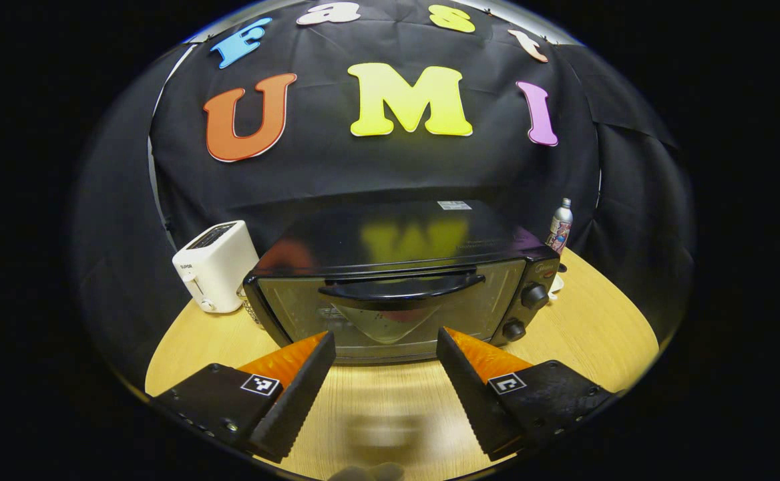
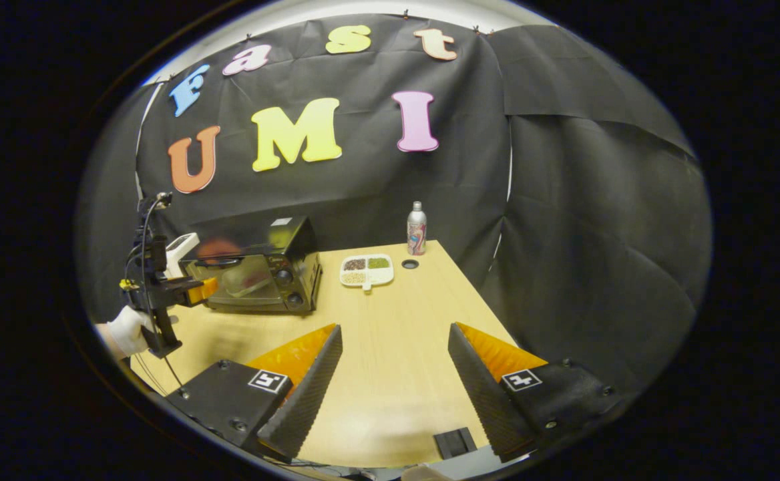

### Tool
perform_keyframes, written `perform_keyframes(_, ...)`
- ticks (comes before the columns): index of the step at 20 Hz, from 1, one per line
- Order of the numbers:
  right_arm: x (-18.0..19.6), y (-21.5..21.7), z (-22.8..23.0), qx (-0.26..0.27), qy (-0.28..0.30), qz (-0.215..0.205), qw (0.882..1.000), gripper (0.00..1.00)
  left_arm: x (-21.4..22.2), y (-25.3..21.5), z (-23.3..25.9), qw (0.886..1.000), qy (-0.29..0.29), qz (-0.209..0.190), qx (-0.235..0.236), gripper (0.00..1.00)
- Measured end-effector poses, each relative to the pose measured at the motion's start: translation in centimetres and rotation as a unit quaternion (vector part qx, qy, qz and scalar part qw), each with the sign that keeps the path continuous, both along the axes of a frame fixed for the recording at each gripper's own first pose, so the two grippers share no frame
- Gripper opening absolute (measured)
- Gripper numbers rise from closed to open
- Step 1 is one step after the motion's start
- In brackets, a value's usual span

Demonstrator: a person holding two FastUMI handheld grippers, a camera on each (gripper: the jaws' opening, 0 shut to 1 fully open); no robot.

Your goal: Open the electric oven with the left hand, put the food in, and close the electric oven.

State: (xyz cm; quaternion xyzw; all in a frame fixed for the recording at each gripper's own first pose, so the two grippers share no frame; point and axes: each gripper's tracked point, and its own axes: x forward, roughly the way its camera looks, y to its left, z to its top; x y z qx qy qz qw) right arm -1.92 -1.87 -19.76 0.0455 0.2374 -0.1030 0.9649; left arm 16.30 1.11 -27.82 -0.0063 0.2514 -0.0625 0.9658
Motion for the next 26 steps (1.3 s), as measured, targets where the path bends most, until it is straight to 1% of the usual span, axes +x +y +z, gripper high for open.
perform_keyframes(5,0.2,1.0,0.4,0.001,-0.002,0.006,1.0,0.96,-1.8,-0.3,0.5,1.0,-0.001,-0.005,-0.01,0.97)
perform_keyframes(8,0.4,2.1,1.0,-0.004,-0.006,0.016,1.0,0.96,-3.4,-0.5,2.1,1.0,-0.014,-0.012,-0.011,0.97)
perform_keyframes(10,0.8,2.9,2.3,-0.007,-0.018,0.027,0.999,0.96,-4.6,-0.4,3.8,0.999,-0.029,-0.014,-0.01,0.97)
perform_keyframes(12,0.9,3.5,3.9,-0.009,-0.033,0.041,0.999,0.97,-6.5,-0.5,6.1,0.999,-0.038,-0.013,-0.021,0.97)
perform_keyframes(14,0.8,3.7,6.0,-0.011,-0.057,0.053,0.997,0.97,-8.5,-0.7,9.8,0.998,-0.062,-0.01,-0.031,0.97)
perform_keyframes(17,0.3,3.4,9.4,-0.012,-0.092,0.072,0.993,0.96,-11.3,0.2,16.0,0.993,-0.117,0.004,-0.011,0.97)
perform_keyframes(19,-0.6,2.8,11.7,-0.012,-0.112,0.085,0.99,0.96,-13.6,0.1,19.7,0.989,-0.149,0.016,-0.012,0.97)
perform_keyframes(21,-1.8,1.7,13.6,-0.016,-0.131,0.098,0.986,0.96,-16.2,-0.1,22.8,0.984,-0.174,0.036,-0.025,0.97)
perform_keyframes(23,-3.1,0.0,15.7,-0.03,-0.155,0.101,0.982,0.96,-18.7,-0.1,25.3,0.979,-0.194,0.056,-0.02,0.96)
perform_keyframes(26,-5.5,-2.4,17.7,-0.043,-0.186,0.098,0.977,0.96,-22.1,-1.1,27.5,0.974,-0.218,0.062,-0.007,0.97)
